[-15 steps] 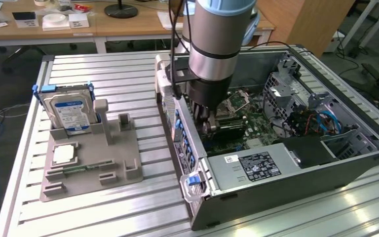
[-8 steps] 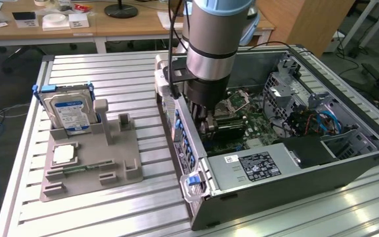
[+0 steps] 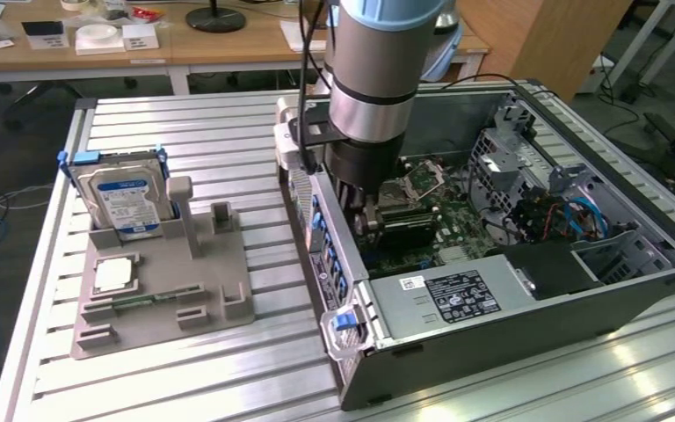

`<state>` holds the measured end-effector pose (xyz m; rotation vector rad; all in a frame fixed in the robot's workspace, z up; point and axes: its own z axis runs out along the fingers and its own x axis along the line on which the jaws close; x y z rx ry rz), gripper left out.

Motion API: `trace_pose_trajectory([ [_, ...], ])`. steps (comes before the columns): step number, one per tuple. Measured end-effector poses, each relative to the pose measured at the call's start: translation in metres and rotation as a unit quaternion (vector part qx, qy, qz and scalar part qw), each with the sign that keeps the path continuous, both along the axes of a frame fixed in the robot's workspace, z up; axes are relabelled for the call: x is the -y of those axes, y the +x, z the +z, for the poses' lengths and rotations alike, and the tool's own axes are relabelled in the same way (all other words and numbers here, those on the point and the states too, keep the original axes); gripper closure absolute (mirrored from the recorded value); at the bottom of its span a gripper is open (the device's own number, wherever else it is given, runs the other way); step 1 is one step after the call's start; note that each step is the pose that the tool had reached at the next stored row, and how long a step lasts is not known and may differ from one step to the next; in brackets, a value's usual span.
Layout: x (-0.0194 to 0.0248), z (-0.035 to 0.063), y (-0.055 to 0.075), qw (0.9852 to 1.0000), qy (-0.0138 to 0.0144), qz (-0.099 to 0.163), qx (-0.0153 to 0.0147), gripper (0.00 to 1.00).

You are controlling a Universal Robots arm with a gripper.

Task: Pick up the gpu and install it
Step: 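Press down on the gpu until it lock into place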

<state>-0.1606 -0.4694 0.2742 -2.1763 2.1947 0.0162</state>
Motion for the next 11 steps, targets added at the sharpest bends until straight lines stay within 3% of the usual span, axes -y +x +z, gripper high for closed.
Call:
trace_pose_trajectory([
  [2, -0.0035, -0.0004, 0.0003, 1.0, 0.0005, 0.0, 0.0001, 0.89],
  [11, -0.0012, -0.0014, 0.008, 1.0, 0.0002, 0.0, -0.0011, 0.89],
])
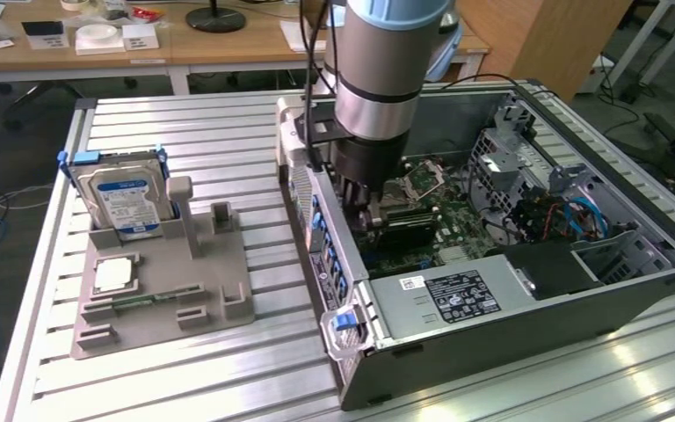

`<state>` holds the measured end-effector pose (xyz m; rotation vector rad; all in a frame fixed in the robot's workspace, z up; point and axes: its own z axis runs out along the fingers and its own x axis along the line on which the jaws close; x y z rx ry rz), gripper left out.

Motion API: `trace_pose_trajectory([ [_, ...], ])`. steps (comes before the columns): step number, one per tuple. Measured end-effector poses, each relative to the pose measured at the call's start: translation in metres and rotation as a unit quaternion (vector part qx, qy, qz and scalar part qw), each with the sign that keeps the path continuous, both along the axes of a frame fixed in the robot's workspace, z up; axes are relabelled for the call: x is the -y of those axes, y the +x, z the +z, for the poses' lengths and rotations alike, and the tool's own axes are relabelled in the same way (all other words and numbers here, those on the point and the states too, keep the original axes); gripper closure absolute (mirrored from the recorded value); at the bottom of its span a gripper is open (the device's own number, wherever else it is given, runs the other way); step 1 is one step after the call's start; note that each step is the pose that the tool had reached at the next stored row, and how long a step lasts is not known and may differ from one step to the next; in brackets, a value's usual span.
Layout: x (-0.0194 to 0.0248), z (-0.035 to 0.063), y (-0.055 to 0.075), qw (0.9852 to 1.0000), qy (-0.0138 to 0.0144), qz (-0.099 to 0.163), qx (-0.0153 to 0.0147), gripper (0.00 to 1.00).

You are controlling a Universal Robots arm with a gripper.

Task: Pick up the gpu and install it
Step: 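Press down on the gpu until it lock into place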

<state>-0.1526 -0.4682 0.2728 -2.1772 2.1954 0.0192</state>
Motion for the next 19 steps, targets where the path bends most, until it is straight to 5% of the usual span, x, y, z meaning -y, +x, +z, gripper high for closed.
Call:
trace_pose_trajectory([
  [10, -0.0009, 0.0043, 0.01, 1.0, -0.0001, 0.0, -0.0028, 0.89],
  [19, -0.0163, 0.0043, 0.016, 1.0, 0.0, 0.0, -0.0029, 0.89],
])
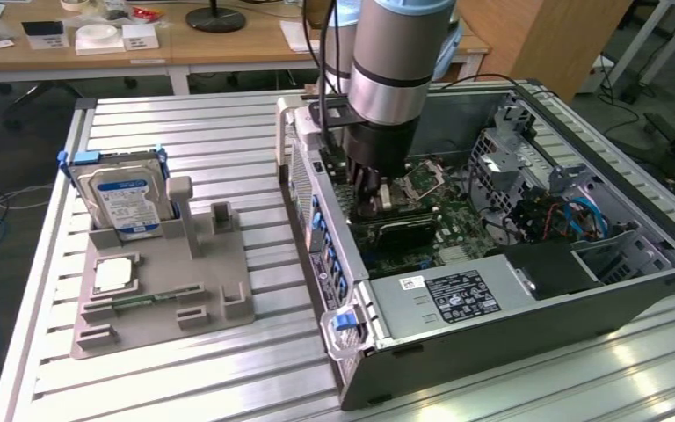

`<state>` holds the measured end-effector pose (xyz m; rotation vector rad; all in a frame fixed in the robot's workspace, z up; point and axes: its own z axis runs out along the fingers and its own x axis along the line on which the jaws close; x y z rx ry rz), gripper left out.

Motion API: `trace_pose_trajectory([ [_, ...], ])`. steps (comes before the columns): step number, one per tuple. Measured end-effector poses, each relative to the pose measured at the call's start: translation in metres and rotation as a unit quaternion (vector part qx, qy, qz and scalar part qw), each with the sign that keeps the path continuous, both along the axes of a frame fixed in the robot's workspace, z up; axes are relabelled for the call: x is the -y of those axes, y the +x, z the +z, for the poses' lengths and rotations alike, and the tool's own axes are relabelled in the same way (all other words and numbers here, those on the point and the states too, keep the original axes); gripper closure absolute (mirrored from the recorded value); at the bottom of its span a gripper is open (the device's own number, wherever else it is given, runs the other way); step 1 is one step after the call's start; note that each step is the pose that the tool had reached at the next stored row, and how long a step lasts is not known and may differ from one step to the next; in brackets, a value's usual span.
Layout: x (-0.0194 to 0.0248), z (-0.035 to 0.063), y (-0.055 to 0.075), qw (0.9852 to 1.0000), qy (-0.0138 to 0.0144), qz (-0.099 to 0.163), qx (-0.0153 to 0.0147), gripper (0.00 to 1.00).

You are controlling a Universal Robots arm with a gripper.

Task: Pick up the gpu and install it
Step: 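Press down on the gpu until it lock into place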

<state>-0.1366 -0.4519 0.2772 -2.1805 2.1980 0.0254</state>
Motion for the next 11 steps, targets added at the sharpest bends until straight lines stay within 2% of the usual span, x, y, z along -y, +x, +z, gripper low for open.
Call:
trace_pose_trajectory([
  [11, -0.0008, -0.0063, 0.0059, 1.0, -0.0004, 0.0, -0.0002, 0.89],
])
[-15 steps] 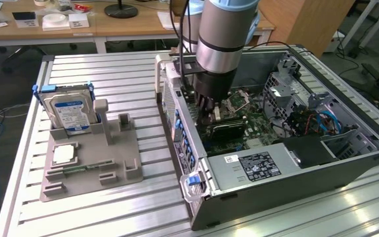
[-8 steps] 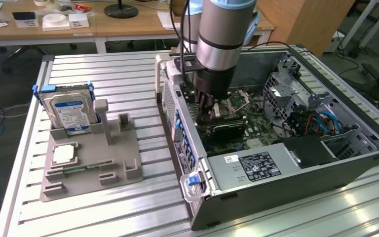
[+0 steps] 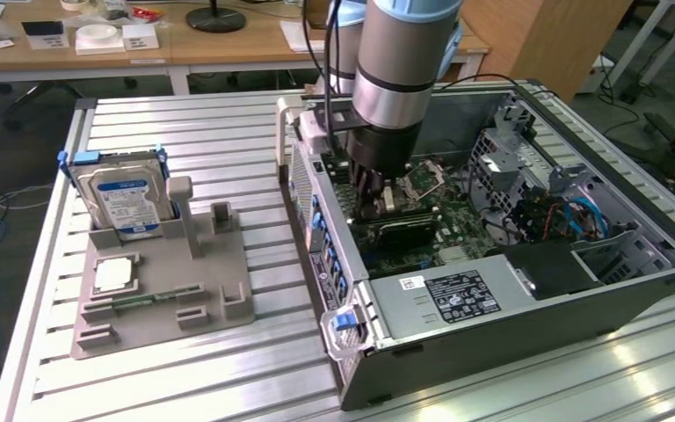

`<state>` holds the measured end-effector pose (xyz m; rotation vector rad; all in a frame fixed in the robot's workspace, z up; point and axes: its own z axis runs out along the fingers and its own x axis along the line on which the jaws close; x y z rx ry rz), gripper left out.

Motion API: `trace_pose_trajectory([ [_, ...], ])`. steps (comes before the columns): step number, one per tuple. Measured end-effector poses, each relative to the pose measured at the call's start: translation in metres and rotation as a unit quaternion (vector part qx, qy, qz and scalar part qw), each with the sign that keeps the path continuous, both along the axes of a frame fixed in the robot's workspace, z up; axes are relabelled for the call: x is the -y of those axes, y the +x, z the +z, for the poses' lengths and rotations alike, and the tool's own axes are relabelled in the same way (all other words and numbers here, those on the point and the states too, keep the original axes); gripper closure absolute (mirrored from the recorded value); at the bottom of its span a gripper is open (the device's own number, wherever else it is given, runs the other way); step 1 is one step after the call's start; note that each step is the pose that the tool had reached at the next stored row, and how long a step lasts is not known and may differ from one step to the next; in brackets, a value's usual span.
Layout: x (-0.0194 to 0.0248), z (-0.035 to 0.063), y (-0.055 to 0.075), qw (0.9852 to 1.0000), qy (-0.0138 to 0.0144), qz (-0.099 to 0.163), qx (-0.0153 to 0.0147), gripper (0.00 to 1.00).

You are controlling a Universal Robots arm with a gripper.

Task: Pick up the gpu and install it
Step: 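Press down on the gpu until it lock into place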

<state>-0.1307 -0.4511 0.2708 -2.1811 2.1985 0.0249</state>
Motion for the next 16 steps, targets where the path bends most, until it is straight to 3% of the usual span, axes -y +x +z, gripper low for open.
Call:
trace_pose_trajectory([
  [9, 0.0002, -0.0081, 0.0, 1.0, -0.0014, 0.0, -0.0011, 0.89],
  [14, 0.0002, -0.0116, 0.004, 1.0, -0.0024, 0.0, -0.0058, 0.89],
  [16, -0.0002, -0.0094, 0.004, 1.0, -0.0009, 0.0, -0.005, 0.89],
])
